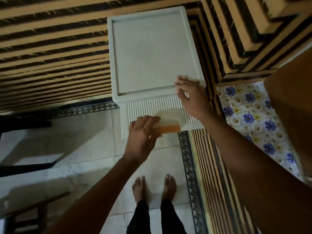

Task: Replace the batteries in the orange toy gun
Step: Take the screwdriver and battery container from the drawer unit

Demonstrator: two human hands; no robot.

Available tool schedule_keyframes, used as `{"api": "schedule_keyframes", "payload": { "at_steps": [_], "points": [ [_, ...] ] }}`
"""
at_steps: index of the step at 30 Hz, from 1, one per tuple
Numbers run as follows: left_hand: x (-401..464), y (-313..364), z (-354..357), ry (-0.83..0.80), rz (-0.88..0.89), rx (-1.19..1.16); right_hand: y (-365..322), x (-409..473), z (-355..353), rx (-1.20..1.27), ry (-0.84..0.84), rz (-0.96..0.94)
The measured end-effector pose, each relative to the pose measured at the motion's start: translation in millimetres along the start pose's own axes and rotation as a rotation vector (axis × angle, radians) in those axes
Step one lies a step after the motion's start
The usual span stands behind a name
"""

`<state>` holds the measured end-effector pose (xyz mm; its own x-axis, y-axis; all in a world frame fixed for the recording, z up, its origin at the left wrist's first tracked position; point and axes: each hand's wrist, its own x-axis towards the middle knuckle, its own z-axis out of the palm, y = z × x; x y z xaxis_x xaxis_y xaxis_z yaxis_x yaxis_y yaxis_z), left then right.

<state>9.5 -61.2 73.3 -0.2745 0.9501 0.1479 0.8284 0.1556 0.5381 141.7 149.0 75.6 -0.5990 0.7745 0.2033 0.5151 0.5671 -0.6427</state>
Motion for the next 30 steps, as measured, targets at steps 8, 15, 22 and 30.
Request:
{"api": "schedule_keyframes", "payload": {
  "at_steps": [8, 15, 22, 30],
  "points": [
    [69.7, -3.2, 8.5, 0.146, 0.056, 0.224, -1.7, 0.6, -1.1, 0.09, 0.037, 0.028],
    [76.4, -16.7, 16.9, 0.141, 0.04, 0.213, -5.9, -5.8, -4.1, 0.096, 0.033, 0.02],
    [32.9, -14.9, 26.6, 0.212, 0.084, 0.095, -10.7, -70.0, 10.5, 0.038, 0.466, 0.115],
    [11.9, -49.5, 80.9, 0.042, -0.141, -0.032, 11.2, -108.0, 73.4, 0.123, 0.439, 0.495]
  ]
}}
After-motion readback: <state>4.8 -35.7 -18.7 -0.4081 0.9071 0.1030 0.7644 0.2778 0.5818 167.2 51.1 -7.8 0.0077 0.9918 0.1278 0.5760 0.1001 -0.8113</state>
